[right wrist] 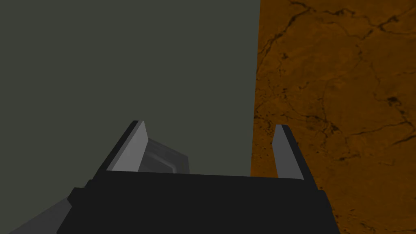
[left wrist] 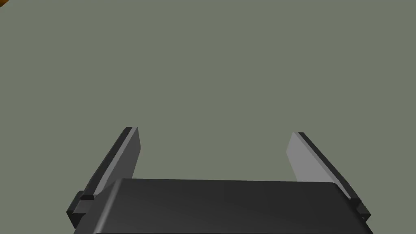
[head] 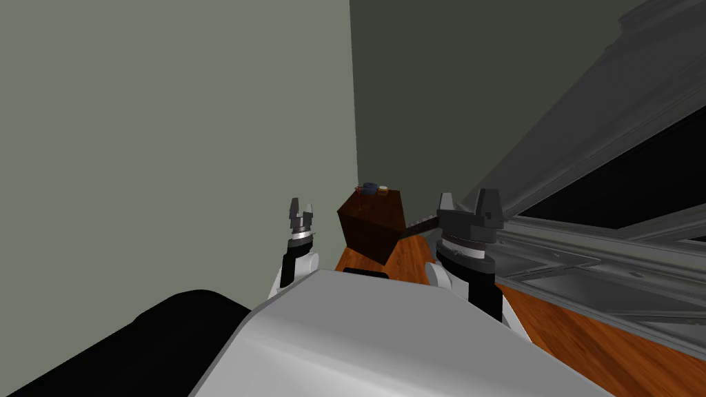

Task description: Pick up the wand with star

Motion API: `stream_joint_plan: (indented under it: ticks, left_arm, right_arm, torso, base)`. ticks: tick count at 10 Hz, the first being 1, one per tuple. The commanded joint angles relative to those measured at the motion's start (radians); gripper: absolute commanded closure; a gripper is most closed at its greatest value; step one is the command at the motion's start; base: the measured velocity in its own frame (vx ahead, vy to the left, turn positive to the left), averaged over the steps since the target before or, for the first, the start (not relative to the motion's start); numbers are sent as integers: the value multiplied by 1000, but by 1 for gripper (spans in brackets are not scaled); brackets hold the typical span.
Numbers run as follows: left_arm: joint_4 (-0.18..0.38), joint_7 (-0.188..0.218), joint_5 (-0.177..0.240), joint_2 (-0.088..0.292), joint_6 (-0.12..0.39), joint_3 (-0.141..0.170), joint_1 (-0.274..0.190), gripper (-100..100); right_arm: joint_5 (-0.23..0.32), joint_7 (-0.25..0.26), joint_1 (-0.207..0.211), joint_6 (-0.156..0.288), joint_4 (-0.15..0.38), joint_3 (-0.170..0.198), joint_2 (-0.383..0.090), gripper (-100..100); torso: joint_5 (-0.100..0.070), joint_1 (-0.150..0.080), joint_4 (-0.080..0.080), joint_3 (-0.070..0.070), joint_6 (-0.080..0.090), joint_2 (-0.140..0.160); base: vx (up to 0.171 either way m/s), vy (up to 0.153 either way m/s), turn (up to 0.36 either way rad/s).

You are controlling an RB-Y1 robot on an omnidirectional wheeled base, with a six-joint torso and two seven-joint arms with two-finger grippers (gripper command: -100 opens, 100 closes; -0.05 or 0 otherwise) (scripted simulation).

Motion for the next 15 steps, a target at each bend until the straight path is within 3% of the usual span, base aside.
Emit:
stream_joint_plan:
  ticks: [1,4,15]
  left_arm:
    - [14,-11,-13,45,6,2,-5,-100]
    - [59,-44,-56,108,26,9,-23,-100]
    - [259,-185,-236,258,113,39,-98,-100]
  right_arm:
    - [0,0,0,0,0,0,0,0]
    - [0,0,0,0,0,0,0,0]
    - [0,0,0,0,0,0,0,0]
  torso:
    - [0,0,0,0,0,0]
    - [-1,-2,0,-1,0,-1]
    - [-1,-5,-1,-2,0,-3]
  base:
    - [13,-15,-54]
    - [23,-48,-74]
    - [39,-68,-90]
